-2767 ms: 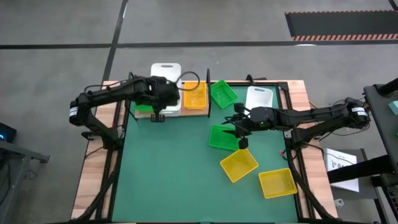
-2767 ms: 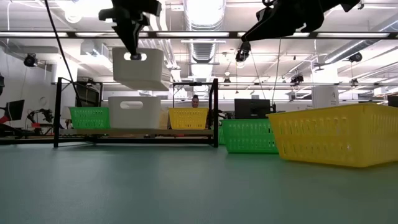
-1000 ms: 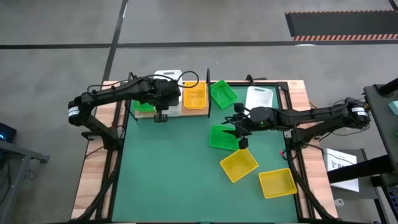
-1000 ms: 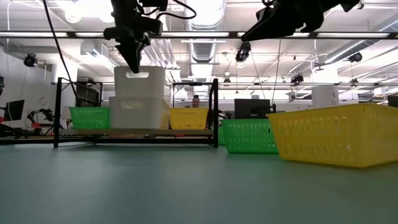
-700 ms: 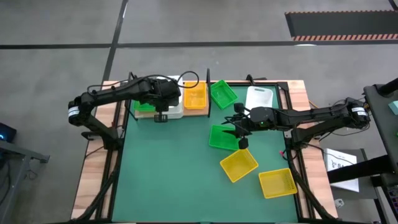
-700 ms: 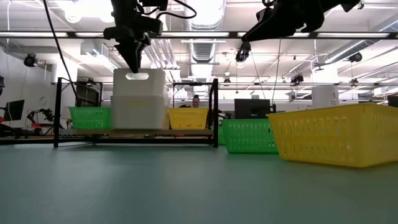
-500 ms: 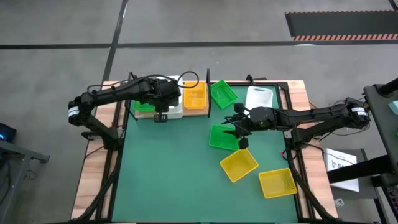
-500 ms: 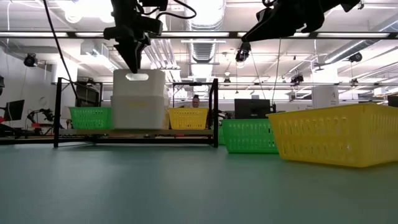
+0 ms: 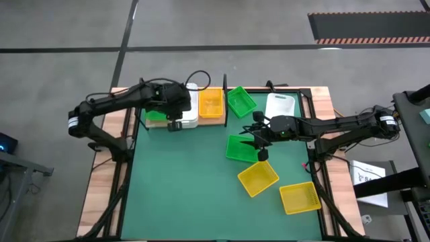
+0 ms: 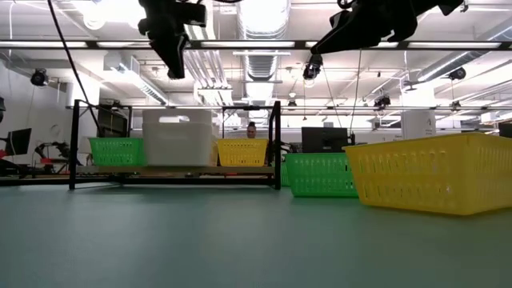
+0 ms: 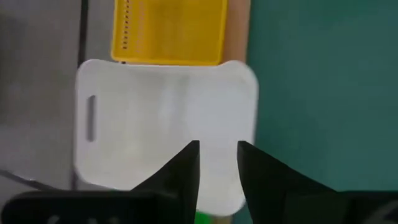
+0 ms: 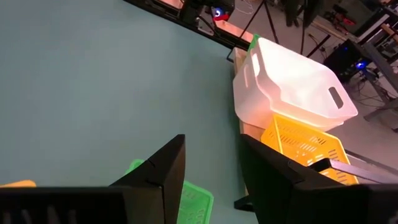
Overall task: Stack baskets on shelf by color
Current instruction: Stack the bottom white bin on top of the white bin on the shelf
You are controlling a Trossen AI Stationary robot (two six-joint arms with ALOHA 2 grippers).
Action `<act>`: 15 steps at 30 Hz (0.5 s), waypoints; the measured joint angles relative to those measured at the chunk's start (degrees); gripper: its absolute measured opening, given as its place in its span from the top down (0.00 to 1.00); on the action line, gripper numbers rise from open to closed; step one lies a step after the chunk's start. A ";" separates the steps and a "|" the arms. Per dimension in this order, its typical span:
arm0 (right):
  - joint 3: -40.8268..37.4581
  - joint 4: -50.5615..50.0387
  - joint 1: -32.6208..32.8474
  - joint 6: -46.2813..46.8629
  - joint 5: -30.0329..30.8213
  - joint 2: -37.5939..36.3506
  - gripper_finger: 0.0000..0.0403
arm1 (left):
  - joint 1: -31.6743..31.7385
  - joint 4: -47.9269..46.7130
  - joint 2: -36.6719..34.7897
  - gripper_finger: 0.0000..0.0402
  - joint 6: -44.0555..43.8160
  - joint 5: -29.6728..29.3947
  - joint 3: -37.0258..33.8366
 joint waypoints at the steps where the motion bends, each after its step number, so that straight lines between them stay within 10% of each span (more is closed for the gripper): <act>1: 0.00 -0.08 0.00 -0.01 -0.01 -0.01 0.65 | -0.25 1.49 -0.67 0.78 -1.07 0.78 -1.42; 15: -0.33 0.11 -0.01 -1.83 -0.02 -0.01 0.68 | -18.67 51.85 -15.19 0.92 -7.01 0.95 -33.43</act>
